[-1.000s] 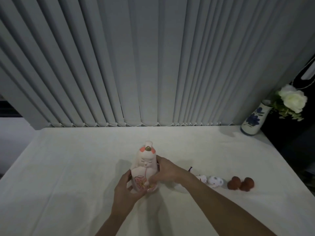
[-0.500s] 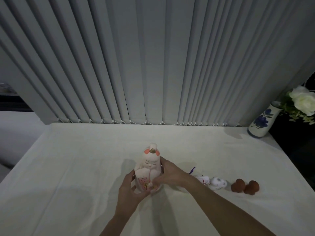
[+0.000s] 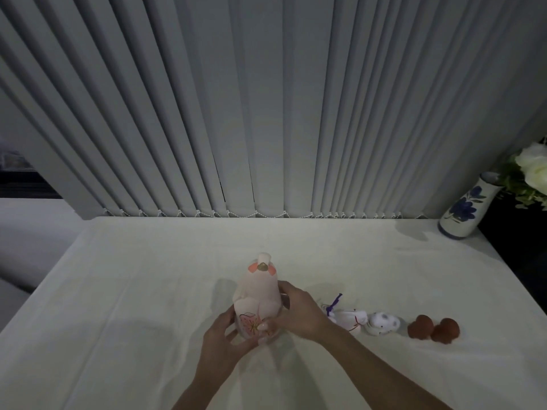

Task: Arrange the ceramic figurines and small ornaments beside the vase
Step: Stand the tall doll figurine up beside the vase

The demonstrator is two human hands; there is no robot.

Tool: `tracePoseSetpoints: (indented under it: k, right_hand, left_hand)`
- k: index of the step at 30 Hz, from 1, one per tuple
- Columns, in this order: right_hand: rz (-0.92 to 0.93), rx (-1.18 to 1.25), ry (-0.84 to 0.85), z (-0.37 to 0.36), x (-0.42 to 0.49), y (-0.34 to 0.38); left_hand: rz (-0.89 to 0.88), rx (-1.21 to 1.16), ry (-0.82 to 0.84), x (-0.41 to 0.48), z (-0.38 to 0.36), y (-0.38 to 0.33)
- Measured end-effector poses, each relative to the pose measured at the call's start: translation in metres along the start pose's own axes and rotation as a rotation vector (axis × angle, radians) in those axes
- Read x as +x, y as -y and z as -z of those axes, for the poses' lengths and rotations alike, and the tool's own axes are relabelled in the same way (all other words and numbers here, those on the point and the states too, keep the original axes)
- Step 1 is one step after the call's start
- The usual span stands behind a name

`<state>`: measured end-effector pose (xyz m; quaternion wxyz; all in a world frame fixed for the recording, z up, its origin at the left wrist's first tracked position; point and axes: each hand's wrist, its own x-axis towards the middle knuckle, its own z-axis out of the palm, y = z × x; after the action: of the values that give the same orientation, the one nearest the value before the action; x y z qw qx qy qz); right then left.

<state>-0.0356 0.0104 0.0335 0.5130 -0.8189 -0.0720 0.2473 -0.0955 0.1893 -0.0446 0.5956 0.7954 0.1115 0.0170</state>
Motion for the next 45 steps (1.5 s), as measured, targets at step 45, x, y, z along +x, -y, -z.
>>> tracePoseSetpoints:
  k: [45]
  right_hand:
    - [-0.028, 0.451, -0.617, 0.398, 0.072, -0.15]
  left_hand:
    - [-0.325, 0.101, 0.46, 0.248, -0.407, -0.164]
